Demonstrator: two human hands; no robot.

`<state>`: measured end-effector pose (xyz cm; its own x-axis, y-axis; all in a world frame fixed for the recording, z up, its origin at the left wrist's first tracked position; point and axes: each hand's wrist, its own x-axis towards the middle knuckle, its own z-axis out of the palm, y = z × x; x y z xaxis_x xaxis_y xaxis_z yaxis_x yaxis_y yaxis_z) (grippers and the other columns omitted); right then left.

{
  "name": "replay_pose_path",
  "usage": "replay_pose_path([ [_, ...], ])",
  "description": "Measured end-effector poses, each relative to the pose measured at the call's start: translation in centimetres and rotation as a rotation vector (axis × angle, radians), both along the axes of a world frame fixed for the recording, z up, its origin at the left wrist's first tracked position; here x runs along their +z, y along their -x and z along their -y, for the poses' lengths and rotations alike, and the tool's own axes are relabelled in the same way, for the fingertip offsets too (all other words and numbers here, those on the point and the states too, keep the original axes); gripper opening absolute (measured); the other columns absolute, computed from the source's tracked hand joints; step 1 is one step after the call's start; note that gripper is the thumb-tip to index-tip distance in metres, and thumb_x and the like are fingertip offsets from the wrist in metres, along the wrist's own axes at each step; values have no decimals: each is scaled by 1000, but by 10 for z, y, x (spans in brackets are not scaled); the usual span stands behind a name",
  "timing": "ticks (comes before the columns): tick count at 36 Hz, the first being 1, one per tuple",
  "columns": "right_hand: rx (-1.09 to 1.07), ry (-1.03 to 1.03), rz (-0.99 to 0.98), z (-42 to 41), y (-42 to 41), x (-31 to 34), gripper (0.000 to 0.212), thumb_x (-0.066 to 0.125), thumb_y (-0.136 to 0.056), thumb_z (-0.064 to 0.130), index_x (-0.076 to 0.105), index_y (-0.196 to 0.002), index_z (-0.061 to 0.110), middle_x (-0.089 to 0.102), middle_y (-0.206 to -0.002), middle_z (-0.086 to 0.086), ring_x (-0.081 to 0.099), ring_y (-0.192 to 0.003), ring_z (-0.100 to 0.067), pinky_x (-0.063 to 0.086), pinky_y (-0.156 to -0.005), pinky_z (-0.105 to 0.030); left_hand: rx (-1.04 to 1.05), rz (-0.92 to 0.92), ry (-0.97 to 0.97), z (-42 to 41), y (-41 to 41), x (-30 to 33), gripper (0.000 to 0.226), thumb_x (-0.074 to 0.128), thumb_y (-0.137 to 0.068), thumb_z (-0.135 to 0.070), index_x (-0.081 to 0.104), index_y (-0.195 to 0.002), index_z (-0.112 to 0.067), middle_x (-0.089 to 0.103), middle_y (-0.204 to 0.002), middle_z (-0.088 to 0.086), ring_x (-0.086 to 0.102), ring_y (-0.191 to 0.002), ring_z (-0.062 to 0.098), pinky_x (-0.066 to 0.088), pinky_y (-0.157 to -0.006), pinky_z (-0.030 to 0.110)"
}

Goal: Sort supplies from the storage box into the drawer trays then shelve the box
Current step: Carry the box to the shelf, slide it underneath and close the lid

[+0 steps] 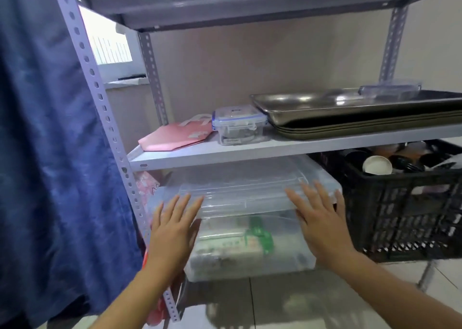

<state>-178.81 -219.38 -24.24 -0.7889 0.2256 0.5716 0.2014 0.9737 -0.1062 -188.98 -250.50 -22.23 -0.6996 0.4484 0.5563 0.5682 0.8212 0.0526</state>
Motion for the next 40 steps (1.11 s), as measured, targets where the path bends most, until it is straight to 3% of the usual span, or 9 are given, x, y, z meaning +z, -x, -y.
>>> replay_pose_path([
  [2,-25,5,81,3,11,-15,58,33,-101,45,14,-155,38,12,-166,-6,-2,-152,-32,5,-117,-64,68,16,50,-18,3,-15,62,34,-99,-56,42,-151,-24,45,-153,17,39,-142,40,26,-116,62],
  [4,-38,-19,119,7,13,-25,75,36,-92,58,12,-157,30,6,-166,-10,-5,-151,-36,9,-115,-68,106,33,79,-31,6,-30,93,73,-77,-51,29,-155,-22,35,-156,24,28,-146,46,17,-117,65],
  [6,-50,-11,111,9,15,-31,87,40,-86,65,9,-158,27,1,-166,-11,-9,-151,-37,10,-114,-69,122,18,52,-37,11,-38,111,85,-63,-44,24,-153,-21,31,-157,26,23,-146,48,13,-116,66],
  [10,-52,-55,107,6,18,-33,100,48,-83,68,-4,-157,27,-10,-165,-13,-15,-150,-38,8,-114,-69,133,-10,24,-40,19,-44,114,86,-61,-36,20,-153,-24,25,-160,25,15,-148,45,13,-117,66],
  [16,-39,-89,116,-4,30,-34,105,60,-78,61,0,-157,27,-1,-165,-14,-10,-150,-40,4,-113,-72,113,-110,44,-37,38,-48,112,82,-64,-28,15,-154,-25,11,-160,20,8,-148,44,1,-119,61],
  [21,-60,-25,204,-15,59,-20,94,47,-85,62,-17,-149,37,-9,-164,-7,-24,-147,-31,-1,-115,-66,180,9,148,-46,65,-36,106,65,-79,-43,-13,-152,-35,5,-164,16,-6,-152,36,-9,-119,56],
  [28,-71,3,168,-9,72,-25,99,50,-82,61,-16,-151,35,-15,-162,-7,-29,-145,-32,3,-114,-68,175,-21,52,-63,74,-43,99,71,-66,-38,19,-149,-25,26,-150,20,10,-146,39,-4,-119,59],
  [35,-82,45,217,-16,91,-24,103,52,-83,61,-26,-146,38,-25,-160,-4,-39,-141,-29,6,-116,-65,165,-22,76,-66,92,-43,105,67,-67,-44,8,-152,-27,23,-155,22,7,-148,42,-1,-119,63],
  [40,-115,36,212,-19,97,-27,108,57,-79,59,-26,-145,39,-22,-160,-2,-36,-142,-28,21,-113,-61,166,-46,39,-69,99,-48,104,66,-66,-45,12,-153,-26,26,-153,22,10,-147,41,0,-119,64],
])
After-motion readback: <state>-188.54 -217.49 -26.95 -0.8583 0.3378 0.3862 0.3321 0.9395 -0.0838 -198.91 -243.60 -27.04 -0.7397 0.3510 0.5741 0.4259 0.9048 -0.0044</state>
